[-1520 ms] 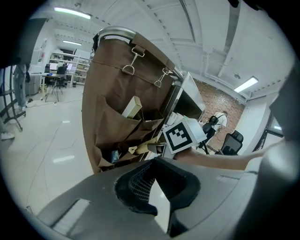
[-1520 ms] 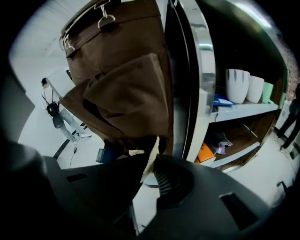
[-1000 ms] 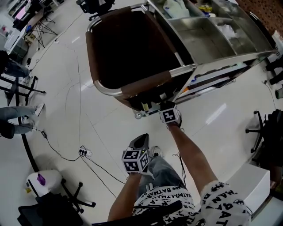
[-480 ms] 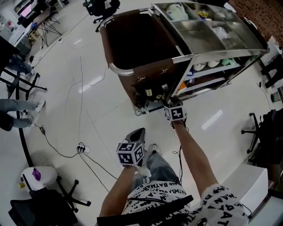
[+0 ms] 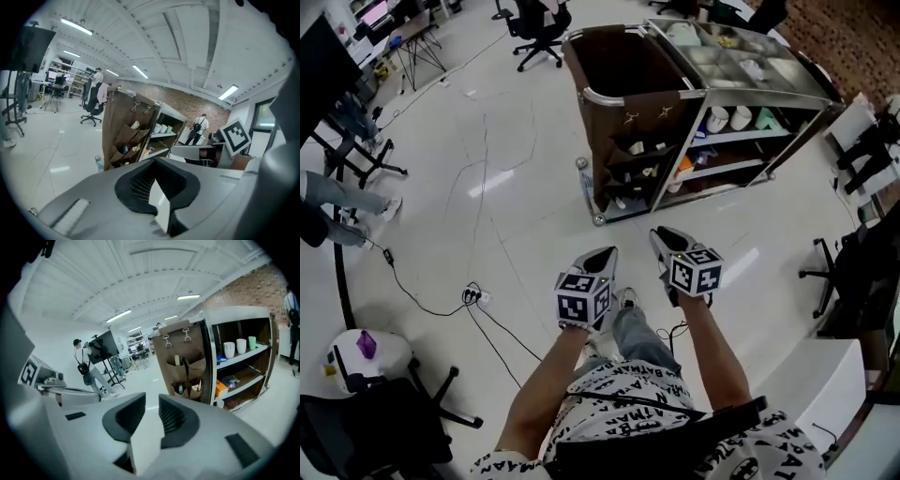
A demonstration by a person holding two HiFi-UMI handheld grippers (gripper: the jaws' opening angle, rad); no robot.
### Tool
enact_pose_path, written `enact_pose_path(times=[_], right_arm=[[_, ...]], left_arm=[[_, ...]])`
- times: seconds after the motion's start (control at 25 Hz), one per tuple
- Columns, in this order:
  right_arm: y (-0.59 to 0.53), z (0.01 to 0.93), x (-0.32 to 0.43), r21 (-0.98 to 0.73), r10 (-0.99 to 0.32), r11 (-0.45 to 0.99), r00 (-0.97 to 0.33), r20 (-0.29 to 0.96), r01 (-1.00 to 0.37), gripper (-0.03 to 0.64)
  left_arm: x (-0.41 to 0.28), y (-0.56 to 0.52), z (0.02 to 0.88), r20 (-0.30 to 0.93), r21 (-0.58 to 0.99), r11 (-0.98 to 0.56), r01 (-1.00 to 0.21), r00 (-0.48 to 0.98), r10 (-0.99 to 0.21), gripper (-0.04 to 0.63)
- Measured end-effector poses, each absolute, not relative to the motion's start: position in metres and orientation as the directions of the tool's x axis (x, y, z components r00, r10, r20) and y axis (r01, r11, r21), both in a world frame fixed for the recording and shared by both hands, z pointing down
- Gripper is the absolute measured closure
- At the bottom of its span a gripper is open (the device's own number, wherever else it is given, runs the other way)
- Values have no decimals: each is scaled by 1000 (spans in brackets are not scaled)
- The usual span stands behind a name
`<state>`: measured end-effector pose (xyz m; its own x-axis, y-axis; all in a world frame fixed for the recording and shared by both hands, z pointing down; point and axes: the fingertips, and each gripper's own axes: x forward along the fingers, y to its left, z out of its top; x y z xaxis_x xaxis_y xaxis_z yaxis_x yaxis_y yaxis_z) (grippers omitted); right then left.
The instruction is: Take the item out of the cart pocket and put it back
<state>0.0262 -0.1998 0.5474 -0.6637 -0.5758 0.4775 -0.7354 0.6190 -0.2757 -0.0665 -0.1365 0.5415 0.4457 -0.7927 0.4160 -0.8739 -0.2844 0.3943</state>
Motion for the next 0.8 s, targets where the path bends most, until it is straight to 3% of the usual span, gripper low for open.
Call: enact_pose_path(times=[0.04,0.12,0.8], right_arm=[[-179,536,22,-278,-580,625,-672,460,-729,540],[-145,518,17,-273,-591,634,-681,433,-724,615],[-75,486,55,-282,-592,643,-695,407,-713,617]], left_arm=[[-67,-124,536,403,393,-297,-870,454,-795,594],[-67,-106,526,377,407,-306,-860,464,-801,594],[-11,-64,483,318,444,-315,-839,476,-820,594]])
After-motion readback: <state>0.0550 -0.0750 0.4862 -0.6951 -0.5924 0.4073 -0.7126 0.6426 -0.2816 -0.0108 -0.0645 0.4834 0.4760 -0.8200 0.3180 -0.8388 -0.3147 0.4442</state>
